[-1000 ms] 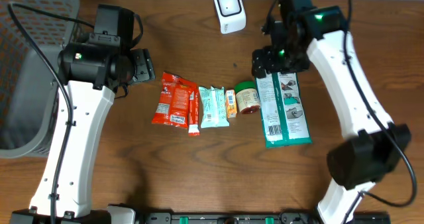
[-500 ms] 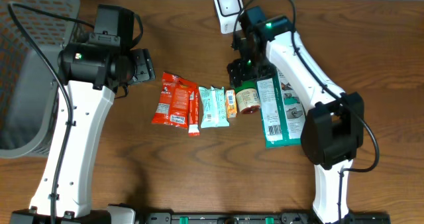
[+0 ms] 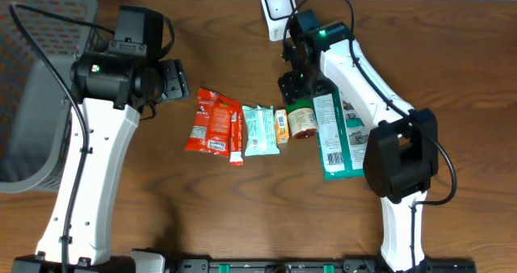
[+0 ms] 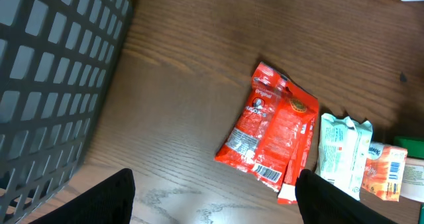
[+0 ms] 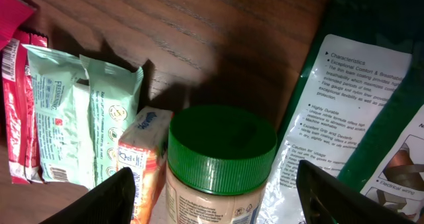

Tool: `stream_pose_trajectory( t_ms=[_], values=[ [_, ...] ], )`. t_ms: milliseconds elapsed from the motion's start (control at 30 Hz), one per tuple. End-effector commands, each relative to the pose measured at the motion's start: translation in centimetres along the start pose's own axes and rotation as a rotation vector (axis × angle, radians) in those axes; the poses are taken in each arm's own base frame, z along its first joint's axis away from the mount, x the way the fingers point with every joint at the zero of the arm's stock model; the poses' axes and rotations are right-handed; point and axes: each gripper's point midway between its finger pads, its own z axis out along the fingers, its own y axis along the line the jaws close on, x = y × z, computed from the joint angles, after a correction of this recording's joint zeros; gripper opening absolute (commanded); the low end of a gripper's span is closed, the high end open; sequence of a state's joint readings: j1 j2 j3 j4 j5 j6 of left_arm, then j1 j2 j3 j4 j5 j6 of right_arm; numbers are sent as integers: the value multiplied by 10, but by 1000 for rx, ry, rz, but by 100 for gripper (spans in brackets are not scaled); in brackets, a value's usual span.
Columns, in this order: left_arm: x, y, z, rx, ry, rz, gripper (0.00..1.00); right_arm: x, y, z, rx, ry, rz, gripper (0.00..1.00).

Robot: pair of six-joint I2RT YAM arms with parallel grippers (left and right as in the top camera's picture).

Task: Scan the item barcode
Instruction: 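Move the right gripper over the green-lidded jar and grasp it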

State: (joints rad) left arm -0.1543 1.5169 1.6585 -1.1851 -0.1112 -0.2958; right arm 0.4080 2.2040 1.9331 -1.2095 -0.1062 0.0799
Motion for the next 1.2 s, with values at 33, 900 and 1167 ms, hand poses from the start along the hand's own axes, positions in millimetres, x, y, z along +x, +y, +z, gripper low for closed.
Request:
stream_pose_trajectory(
  t_ms=[33,900,1167],
  values=[
    [4,4,3,-19,11,-12,78,8,-6,11,17,34,24,74],
    [4,4,3,-18,11,-12,78,7,-15,47,27,-4,66,73],
    [4,4,3,-18,11,-11,78,13,-15,47,30,18,132,76]
  ],
)
